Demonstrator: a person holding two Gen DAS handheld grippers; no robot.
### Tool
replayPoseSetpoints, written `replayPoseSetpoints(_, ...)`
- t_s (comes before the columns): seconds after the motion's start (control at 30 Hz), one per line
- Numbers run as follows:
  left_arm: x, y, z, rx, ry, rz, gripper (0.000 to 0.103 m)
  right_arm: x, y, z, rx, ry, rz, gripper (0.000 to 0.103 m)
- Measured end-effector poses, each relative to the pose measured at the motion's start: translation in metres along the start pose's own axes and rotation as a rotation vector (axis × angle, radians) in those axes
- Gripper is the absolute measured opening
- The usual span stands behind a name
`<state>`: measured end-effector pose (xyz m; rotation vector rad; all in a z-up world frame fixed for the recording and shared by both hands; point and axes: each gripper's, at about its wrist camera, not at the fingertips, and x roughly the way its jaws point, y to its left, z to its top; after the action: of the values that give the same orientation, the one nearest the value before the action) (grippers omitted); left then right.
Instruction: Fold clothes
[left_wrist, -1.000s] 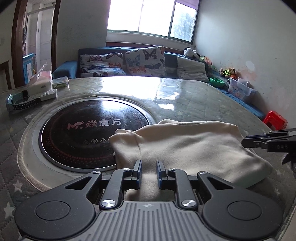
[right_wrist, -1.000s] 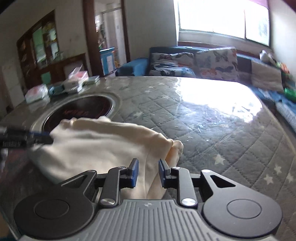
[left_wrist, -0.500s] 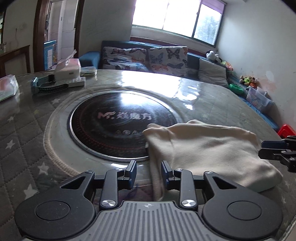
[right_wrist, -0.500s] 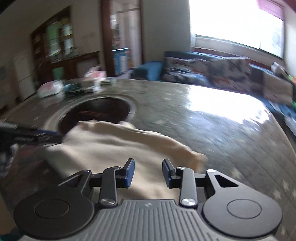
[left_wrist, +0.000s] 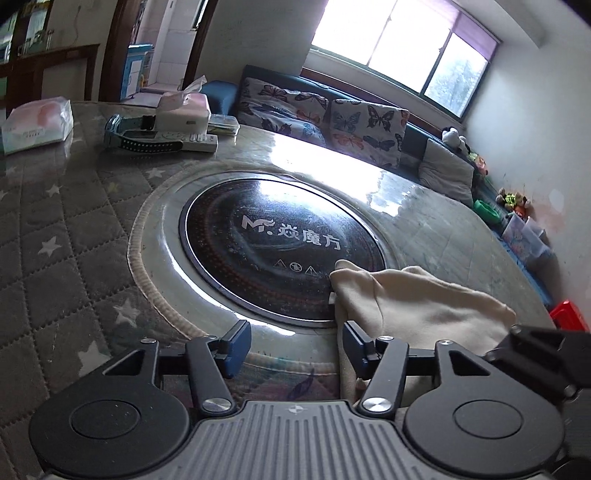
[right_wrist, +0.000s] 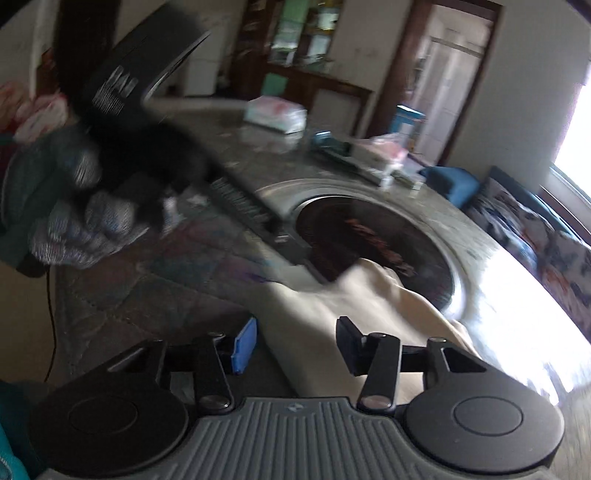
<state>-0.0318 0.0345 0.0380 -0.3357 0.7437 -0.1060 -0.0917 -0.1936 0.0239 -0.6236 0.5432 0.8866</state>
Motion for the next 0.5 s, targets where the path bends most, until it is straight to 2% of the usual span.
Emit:
replayPoseSetpoints(0.07, 0.002, 0.003, 0.002, -0.039, 0.019, -0.025, 0.064, 0.009, 0.007, 0.003, -0.036, 0.008, -0.025, 0.05)
replayPoseSetpoints(0.17, 0.008, 0.006, 0.004, -0.098, 0.054, -0.07, 0.065, 0.007, 0.003, 0.003, -0.009, -0.008, -0.03, 0.044)
replayPoseSetpoints(0.2, 0.01, 0.006, 0.004, -0.116, 0.063, -0.084, 0.065, 0.006, 0.002, 0.004, 0.001, -0.014, -0.031, 0.029)
replayPoseSetpoints(0.3, 0.016, 0.005, 0.005, -0.175, 0.092, -0.11, 0.065, 0.003, -0.002, 0.004, 0.031, -0.03, -0.034, 0.011)
replayPoseSetpoints(0.5, 0.029, 0.0, 0.008, -0.297, 0.143, -0.156, 0.065, -0.003, -0.01, 0.005, 0.091, -0.064, -0.041, 0.008)
